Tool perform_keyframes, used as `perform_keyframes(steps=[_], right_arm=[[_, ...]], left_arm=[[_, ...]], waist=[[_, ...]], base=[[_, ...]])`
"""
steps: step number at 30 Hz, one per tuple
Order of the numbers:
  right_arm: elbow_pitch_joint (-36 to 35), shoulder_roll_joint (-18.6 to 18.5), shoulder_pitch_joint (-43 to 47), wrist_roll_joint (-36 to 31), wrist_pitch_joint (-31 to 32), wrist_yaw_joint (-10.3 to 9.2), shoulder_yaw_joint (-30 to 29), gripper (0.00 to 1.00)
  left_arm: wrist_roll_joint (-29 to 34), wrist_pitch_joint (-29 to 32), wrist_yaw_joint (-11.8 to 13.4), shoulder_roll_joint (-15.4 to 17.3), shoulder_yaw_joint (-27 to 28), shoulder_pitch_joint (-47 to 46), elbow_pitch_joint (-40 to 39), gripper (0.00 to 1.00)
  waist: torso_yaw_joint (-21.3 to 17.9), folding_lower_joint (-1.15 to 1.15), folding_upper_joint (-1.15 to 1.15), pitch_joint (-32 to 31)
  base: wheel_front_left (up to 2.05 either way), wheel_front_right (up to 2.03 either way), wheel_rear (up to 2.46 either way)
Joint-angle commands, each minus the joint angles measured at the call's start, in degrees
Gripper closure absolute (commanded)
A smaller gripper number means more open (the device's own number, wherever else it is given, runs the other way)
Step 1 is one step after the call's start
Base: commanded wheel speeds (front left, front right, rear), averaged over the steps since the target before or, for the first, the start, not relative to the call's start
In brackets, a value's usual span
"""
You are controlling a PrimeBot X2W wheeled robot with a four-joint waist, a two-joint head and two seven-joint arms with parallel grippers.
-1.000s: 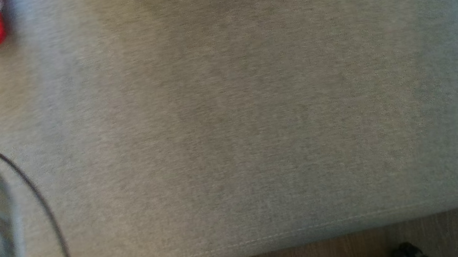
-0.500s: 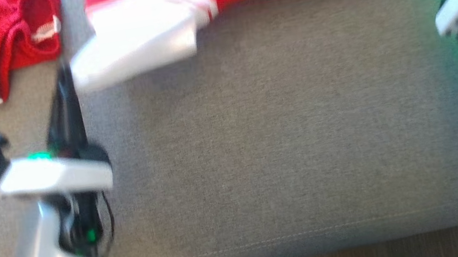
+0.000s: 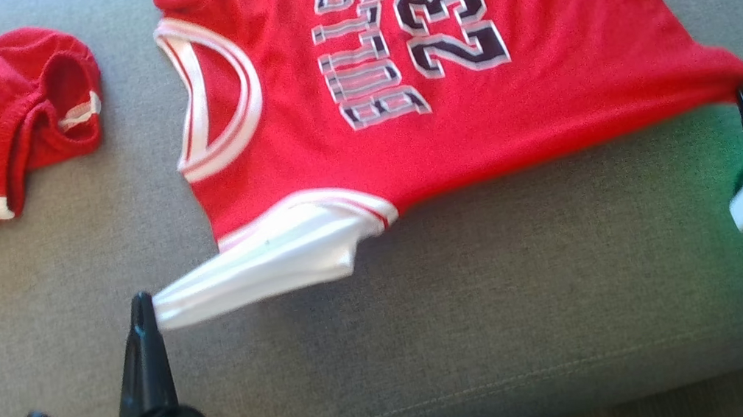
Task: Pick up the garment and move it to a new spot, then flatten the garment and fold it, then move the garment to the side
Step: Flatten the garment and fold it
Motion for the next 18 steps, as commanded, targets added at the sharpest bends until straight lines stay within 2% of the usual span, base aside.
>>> perform_keyframes(steps=[1, 5, 9, 13, 18], right_arm=[[-3.97, -0.21, 1.87, 0.27, 1.05, -0.03, -0.52, 1.00], [-15.34, 1.72, 8.24, -0.70, 6.86, -0.03, -3.84, 1.00], [-23.41, 4.50, 9.95, -2.04, 12.51, -0.03, -6.09, 1.00], [-25.00, 6.29, 7.31, -5.00, 16.79, -0.03, -6.70, 1.00], [-20.42, 7.23, 0.60, -7.31, 19.38, -0.03, -6.74, 1.00]], left_arm=[[-0.47, 0.18, 0.83, 0.03, 2.37, 0.21, -3.13, 1.00], [-1.45, 2.41, 3.01, -0.14, 2.11, 2.94, -8.55, 1.00], [-3.50, 5.29, 4.83, -0.65, 1.60, 0.98, -10.58, 1.00], [-1.49, 9.42, 6.42, -0.09, -1.13, -6.30, -7.16, 1.00], [-1.13, 10.52, 6.59, -0.99, -2.27, -17.07, 0.43, 1.00]], waist=[[-0.14, 0.00, -0.01, 0.07], [-0.18, 0.00, -0.01, 0.64], [0.14, 0.00, -0.01, 0.87], [1.00, 0.00, -0.01, 1.37], [1.82, 0.00, -0.01, 2.89]], base=[[0.00, 0.00, 0.00], [0.00, 0.00, 0.00], [0.00, 0.00, 0.00], [0.00, 0.00, 0.00], [0.00, 0.00, 0.00]])
